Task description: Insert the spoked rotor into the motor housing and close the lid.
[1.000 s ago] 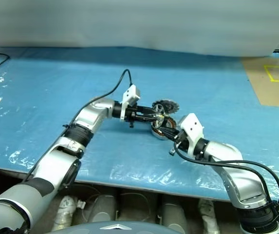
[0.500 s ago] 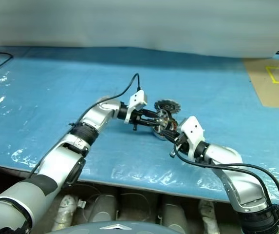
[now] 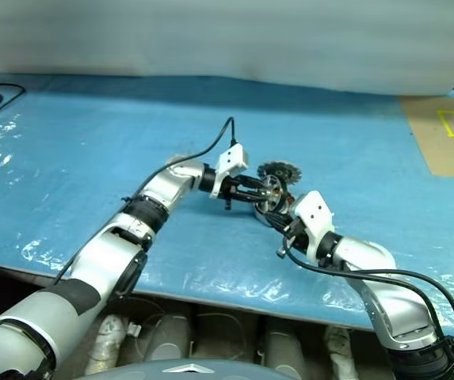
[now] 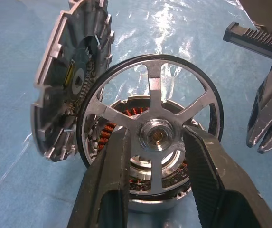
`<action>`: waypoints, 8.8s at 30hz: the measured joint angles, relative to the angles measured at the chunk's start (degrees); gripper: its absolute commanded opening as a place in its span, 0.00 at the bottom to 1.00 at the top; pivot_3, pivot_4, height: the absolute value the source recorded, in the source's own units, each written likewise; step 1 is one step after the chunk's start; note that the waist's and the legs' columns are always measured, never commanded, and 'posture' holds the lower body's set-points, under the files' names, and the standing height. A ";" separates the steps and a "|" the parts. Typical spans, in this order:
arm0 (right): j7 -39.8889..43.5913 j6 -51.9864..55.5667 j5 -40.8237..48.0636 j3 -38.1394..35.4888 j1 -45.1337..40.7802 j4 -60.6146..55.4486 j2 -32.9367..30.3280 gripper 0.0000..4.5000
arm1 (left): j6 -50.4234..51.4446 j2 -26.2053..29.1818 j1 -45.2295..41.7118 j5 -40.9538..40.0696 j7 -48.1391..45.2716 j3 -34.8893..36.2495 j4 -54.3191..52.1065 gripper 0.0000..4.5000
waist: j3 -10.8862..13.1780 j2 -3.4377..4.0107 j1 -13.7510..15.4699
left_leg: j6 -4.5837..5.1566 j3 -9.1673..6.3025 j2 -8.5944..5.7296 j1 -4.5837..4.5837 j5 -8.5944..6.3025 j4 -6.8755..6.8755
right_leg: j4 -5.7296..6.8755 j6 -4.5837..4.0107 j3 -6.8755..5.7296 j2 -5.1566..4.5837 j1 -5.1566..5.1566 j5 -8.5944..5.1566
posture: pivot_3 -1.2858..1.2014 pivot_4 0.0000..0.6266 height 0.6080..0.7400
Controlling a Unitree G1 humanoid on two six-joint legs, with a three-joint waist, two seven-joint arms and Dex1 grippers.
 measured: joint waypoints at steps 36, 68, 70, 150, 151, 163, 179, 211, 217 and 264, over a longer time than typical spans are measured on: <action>-0.26 -0.44 -0.97 1.22 -0.02 0.00 0.23 0.00 | 2.95 1.54 -1.07 -1.99 -3.62 3.38 -5.16 0.82 | 0.01 0.00 -0.02 | 0.00 0.01 0.01 0.00 0.00 -0.10 | -0.03 -0.02 -0.01 -0.01 -0.05 0.00 | 0.52 0.24 1.00; -6.40 -5.58 -7.48 2.46 -12.92 19.12 9.72 0.00 | 23.33 11.68 21.33 -14.54 5.36 9.75 -34.85 0.82 | 0.05 0.09 -1.88 | -0.01 0.06 0.07 -0.07 0.00 -0.09 | 0.01 0.00 0.00 0.00 -0.20 -0.02 | 0.52 0.24 1.00; -5.49 -5.98 -7.46 2.38 -14.11 19.87 9.62 0.00 | 23.49 12.53 23.17 -17.29 2.90 10.12 -37.95 0.82 | 0.04 0.09 -2.16 | -0.02 0.06 0.06 -0.10 0.01 -0.16 | -0.03 -0.05 0.00 0.00 -0.21 -0.01 | 0.52 0.24 1.00; 16.92 2.03 6.21 2.89 -14.42 18.93 4.05 0.00 | 18.76 19.64 27.18 -18.46 0.21 6.55 -38.84 0.82 | 0.07 0.24 -2.95 | 0.01 0.10 0.18 -0.04 -0.01 0.10 | 0.11 -0.28 0.02 0.34 -0.15 -0.01 | 0.52 0.24 1.00; 17.32 3.08 7.47 2.61 -14.52 16.39 3.64 0.00 | 18.75 19.52 27.14 -18.48 0.20 6.52 -38.84 0.82 | 0.07 0.24 -3.02 | 0.01 0.10 0.19 -0.02 -0.01 0.10 | 0.11 -0.28 0.01 0.36 -0.15 -0.01 | 0.52 0.24 1.00; 10.98 5.04 13.83 -9.07 -25.26 19.27 3.65 0.00 | 18.56 19.12 27.52 -18.44 0.55 6.43 -38.81 0.82 | 0.07 0.24 -3.00 | -0.05 0.11 0.18 -0.09 0.03 0.10 | 0.13 -0.30 0.02 0.36 -0.22 -0.01 | 0.52 0.24 1.00; 13.50 -12.76 -4.38 1.73 -37.49 52.99 8.50 0.00 | 17.03 18.30 27.26 -17.52 1.31 5.88 -38.12 0.82 | 0.09 0.25 -3.07 | 0.17 0.07 0.23 -0.89 0.12 0.65 | 1.06 -0.51 0.01 0.38 -1.14 -0.05 | 0.52 0.24 1.00; 7.96 -6.08 -2.97 -0.55 -21.42 20.61 6.54 0.28 | 20.07 17.80 27.27 -20.11 2.11 6.33 -41.05 0.83 | 0.09 0.22 -3.02 | -0.01 0.12 0.20 -0.17 0.00 0.51 | 0.86 -0.12 0.10 0.33 -0.51 -0.30 | 0.52 0.24 1.00; 3.83 -9.73 -5.26 1.07 -20.27 20.92 10.54 0.74 | 20.03 17.03 26.85 -20.09 2.38 6.33 -40.82 0.83 | 0.09 0.22 -3.11 | -0.05 0.12 0.17 -0.56 0.02 0.52 | 0.93 -0.35 0.10 0.33 -0.91 -0.21 | 0.52 0.24 1.00; 4.12 -22.17 -11.30 5.28 -19.73 38.80 10.78 0.66 | 20.14 17.79 27.99 -19.75 3.44 6.40 -41.14 0.83 | 0.09 0.21 -3.15 | 0.00 0.11 0.15 0.20 -0.02 0.61 | 0.96 0.08 0.10 0.22 -0.12 -0.45 | 0.52 0.24 1.00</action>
